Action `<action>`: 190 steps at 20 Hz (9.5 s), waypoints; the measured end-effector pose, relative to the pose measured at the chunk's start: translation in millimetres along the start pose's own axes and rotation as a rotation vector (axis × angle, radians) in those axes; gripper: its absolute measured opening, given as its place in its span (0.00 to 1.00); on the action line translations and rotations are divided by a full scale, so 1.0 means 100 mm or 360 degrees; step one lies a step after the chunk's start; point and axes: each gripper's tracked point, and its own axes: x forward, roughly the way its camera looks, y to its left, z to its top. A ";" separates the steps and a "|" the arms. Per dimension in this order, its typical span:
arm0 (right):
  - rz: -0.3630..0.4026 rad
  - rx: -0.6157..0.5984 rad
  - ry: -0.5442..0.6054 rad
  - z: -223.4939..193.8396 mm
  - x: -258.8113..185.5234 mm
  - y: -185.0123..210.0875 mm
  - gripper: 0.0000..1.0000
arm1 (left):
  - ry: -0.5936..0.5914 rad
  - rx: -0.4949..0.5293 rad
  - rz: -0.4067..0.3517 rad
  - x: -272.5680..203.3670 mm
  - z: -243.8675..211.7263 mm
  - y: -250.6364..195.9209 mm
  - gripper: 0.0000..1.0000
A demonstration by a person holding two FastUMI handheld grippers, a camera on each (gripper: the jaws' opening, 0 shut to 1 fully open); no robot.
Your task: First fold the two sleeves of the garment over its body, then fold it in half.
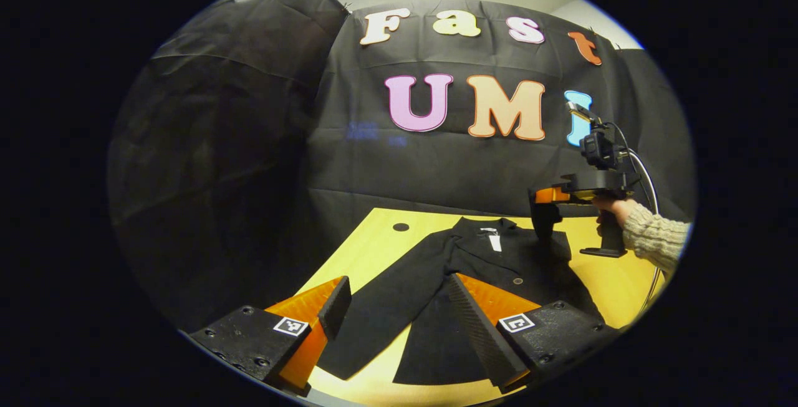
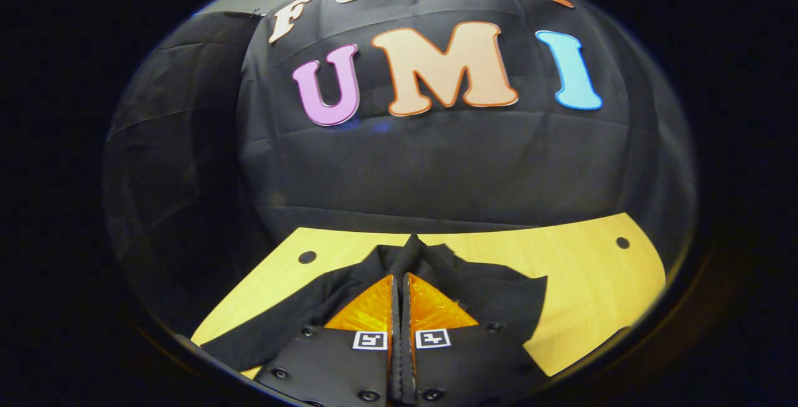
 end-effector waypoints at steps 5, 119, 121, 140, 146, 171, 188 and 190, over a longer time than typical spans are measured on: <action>0.0089 -0.0025 0.0123 -0.31 0.44 0.51 0.02 | 0.0052 0.0007 0.0029 0.03 -0.10 0.22 0.95; -0.0467 0.0406 -0.0216 -1.13 -2.83 -1.98 0.98 | 0.0360 0.0111 -0.0622 1.64 -0.03 -1.70 0.00; -0.0438 0.0423 -0.0201 -1.14 -2.81 -1.99 0.98 | 0.0355 0.0138 -0.0666 1.77 0.04 -2.01 0.00; -0.0323 0.0497 -0.0027 -1.37 -2.83 -2.16 0.98 | 0.0421 0.0421 -0.0964 2.38 -0.18 -4.21 0.00; -0.0311 0.0484 0.0036 -1.42 -2.85 -2.17 0.98 | 0.0445 0.0374 -0.0901 2.49 -0.33 -4.39 0.10; 0.0063 0.0254 0.0182 -1.72 -2.69 -1.67 0.98 | 0.0244 0.0207 -0.0206 1.17 -0.25 -1.86 0.96; 0.0230 -0.0067 0.0531 -2.84 -2.24 -1.30 0.98 | 0.0784 0.0103 0.0182 -0.30 -2.03 -0.70 0.96; 0.0236 -0.0125 0.0544 -2.89 -2.21 -1.27 0.98 | 0.0804 0.0080 0.0193 -0.27 -2.11 -0.66 0.96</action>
